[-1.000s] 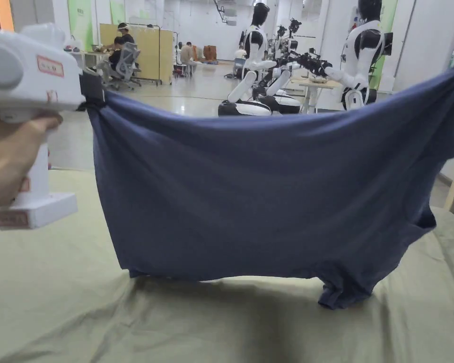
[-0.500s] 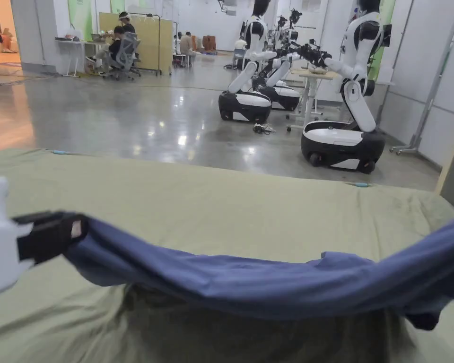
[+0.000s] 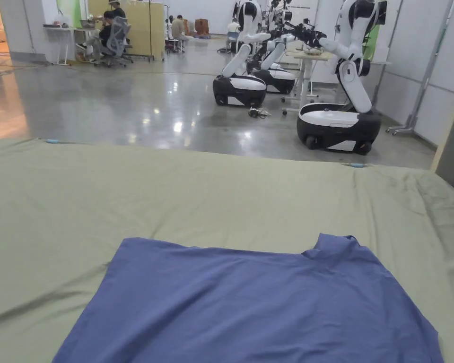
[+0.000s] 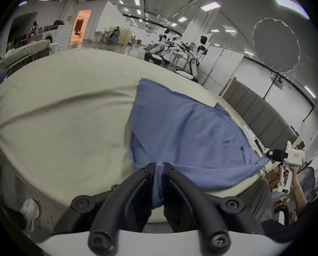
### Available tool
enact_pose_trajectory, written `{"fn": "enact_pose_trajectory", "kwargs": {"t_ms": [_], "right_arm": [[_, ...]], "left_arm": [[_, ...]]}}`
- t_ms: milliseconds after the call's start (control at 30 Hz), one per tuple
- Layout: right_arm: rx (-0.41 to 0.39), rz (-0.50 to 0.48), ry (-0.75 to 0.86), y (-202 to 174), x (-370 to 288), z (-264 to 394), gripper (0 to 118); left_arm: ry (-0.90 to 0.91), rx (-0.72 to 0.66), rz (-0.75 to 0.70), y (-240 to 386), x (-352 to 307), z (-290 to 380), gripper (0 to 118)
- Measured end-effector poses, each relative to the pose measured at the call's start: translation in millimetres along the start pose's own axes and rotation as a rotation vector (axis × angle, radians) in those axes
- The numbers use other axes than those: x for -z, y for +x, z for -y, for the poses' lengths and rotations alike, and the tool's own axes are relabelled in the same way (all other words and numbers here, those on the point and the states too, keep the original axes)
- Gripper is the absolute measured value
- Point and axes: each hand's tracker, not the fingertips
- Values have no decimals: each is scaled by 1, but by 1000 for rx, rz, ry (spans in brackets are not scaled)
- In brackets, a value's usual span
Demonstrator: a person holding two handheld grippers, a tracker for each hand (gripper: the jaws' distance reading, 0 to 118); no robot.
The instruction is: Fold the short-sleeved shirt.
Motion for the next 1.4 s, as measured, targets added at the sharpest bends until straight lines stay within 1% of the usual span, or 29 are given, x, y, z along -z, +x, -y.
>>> {"fn": "enact_pose_trajectory", "kwargs": {"t_ms": [33, 67, 100, 133, 167, 233, 267, 333, 433, 467, 500, 533, 600, 667, 700, 733, 767, 800, 833, 900, 933, 1067, 1133, 1233, 1367, 1400], "right_arm": [[-6, 5, -46, 2, 5, 1, 30], [-9, 31, -69, 2, 10, 4, 55], [-24, 45, -67, 2, 12, 7, 74], [-31, 54, -56, 2, 12, 9, 82], [-48, 70, -38, 8, 11, 7, 81], [-73, 105, 31, 3, 0, 0, 82], [-92, 108, 86, -3, -8, -5, 82], [-97, 115, 193, -17, -21, -14, 82], [-98, 27, 286, -46, -29, -26, 82], [-109, 7, 295, -55, -26, -29, 82], [-137, -12, 292, -66, -22, -32, 82], [-168, -17, 303, -76, -15, -34, 83], [-213, 11, 315, -94, 0, -34, 83], [-217, -19, 248, -105, 16, -36, 80], [-198, -54, 205, -109, 28, -35, 72], [-182, -72, 183, -111, 37, -34, 51], [-172, -68, 181, -113, 45, -31, 27], [-168, -55, 177, -115, 53, -29, 4], [-158, -37, 169, -116, 58, -26, 0], [-152, -54, 155, -117, 62, -25, 0], [-143, -44, 136, -118, 64, -24, 0], [-165, -41, 137, -119, 62, -23, 0], [-156, -45, 150, -116, 59, -22, 0], [-141, -66, 158, -112, 53, -23, 0], [-145, -109, 182, -105, 37, -20, 0], [-139, -118, 186, -103, 34, -20, 0]], "left_arm": [[-10, 2, -6, 0, 3, 0, 52], [-38, 19, -37, -1, 4, -2, 63], [-20, 23, -49, -1, -2, 0, 62], [22, 31, -49, 1, -7, -3, 62], [54, 46, -49, 5, -12, -9, 62], [134, 85, -83, 16, -28, -18, 62], [193, 109, -88, 23, -34, -25, 62], [276, 146, -112, 43, -47, -39, 62], [386, 174, -89, 76, -59, -54, 62], [402, 196, -77, 87, -59, -57, 62], [426, 227, -80, 78, -51, -54, 62], [430, 257, -94, 86, -49, -55, 62], [418, 299, -84, 100, -39, -58, 62], [382, 331, -38, 105, -26, -58, 59], [368, 330, 14, 104, -19, -59, 55], [360, 300, 37, 101, -11, -59, 37], [328, 269, 29, 102, -6, -59, 10], [301, 230, 37, 99, 2, -58, 4], [307, 204, 34, 93, 6, -55, 4], [257, 147, 36, 91, 9, -52, 3], [268, 142, 32, 87, 9, -50, 3], [230, 171, 5, 81, 3, -47, 3], [233, 169, 0, 74, -5, -45, 3], [223, 172, -12, 65, -20, -43, 3], [177, 175, 37, 32, -43, -33, 4], [167, 171, 20, 28, -46, -29, 5]]}}
